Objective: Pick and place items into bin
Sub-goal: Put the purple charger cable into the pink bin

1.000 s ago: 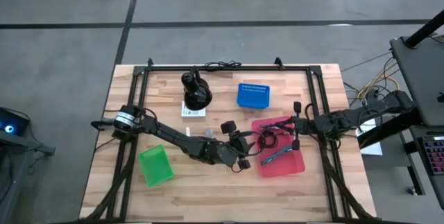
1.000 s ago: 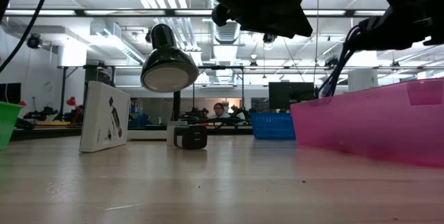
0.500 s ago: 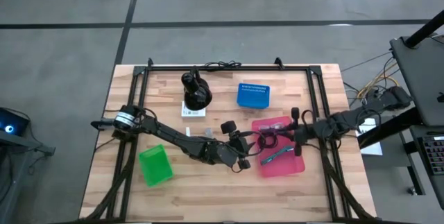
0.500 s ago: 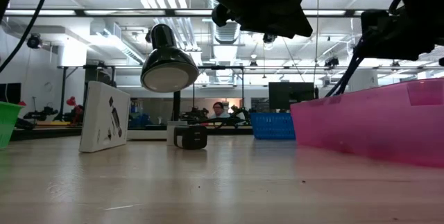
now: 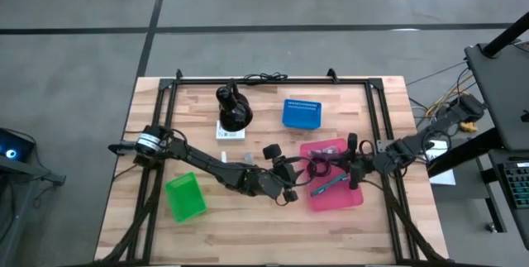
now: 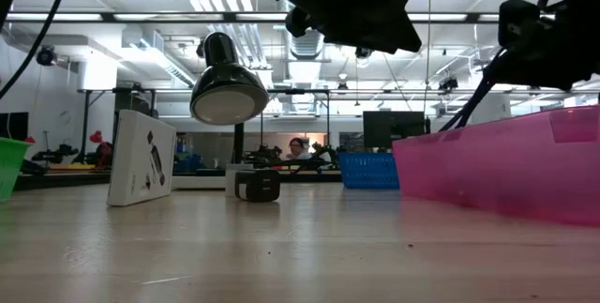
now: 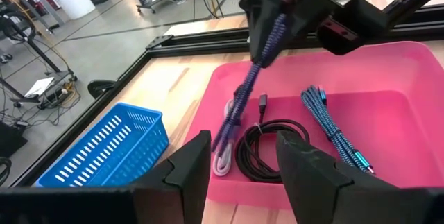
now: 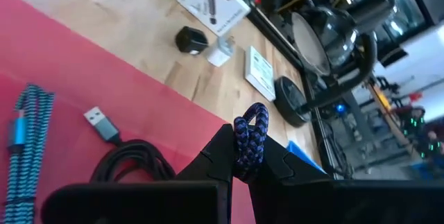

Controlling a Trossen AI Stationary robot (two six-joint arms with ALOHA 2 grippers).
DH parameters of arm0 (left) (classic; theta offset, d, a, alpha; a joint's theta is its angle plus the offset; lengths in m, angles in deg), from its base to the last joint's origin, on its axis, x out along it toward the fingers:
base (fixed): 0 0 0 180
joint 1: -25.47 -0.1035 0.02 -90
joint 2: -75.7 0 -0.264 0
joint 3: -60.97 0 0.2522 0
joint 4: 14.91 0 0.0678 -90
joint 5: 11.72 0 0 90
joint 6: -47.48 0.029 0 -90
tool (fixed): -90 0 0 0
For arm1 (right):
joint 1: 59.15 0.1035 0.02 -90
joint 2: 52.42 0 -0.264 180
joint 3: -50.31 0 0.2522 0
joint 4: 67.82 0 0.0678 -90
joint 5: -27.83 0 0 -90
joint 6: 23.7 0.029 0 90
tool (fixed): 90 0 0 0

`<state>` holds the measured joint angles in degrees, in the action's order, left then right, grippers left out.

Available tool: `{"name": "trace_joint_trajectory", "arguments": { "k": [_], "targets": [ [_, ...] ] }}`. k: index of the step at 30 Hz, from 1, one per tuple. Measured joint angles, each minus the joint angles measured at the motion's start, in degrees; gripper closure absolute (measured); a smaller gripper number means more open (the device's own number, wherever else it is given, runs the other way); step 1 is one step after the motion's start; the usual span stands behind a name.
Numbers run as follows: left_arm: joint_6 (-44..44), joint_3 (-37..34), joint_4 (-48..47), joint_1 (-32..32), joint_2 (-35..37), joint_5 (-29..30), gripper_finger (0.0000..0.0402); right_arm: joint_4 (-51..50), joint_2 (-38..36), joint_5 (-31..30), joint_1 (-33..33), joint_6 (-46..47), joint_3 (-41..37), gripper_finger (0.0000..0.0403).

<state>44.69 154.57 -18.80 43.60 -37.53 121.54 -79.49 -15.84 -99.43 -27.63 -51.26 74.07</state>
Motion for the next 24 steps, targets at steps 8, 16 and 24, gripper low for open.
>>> {"name": "trace_joint_trajectory", "arguments": {
  "k": [8, 16, 24],
  "targets": [
    [0.0, -0.6, 0.0, 0.0, 0.0, 0.0, 0.0253, 3.1, 3.7, -0.5, 2.0, -2.9, 0.0, 0.039],
    [-0.1, -0.6, 0.0, 0.0, 0.0, 0.0, 0.0253, 3.4, 4.0, -0.3, 3.4, -3.0, 0.0, 0.039],
    [-0.1, -0.6, 0.0, 0.0, 0.0, 0.0, 0.0253, 7.5, 4.0, -0.3, 3.8, 0.3, 0.0, 0.039]
  ]
}}
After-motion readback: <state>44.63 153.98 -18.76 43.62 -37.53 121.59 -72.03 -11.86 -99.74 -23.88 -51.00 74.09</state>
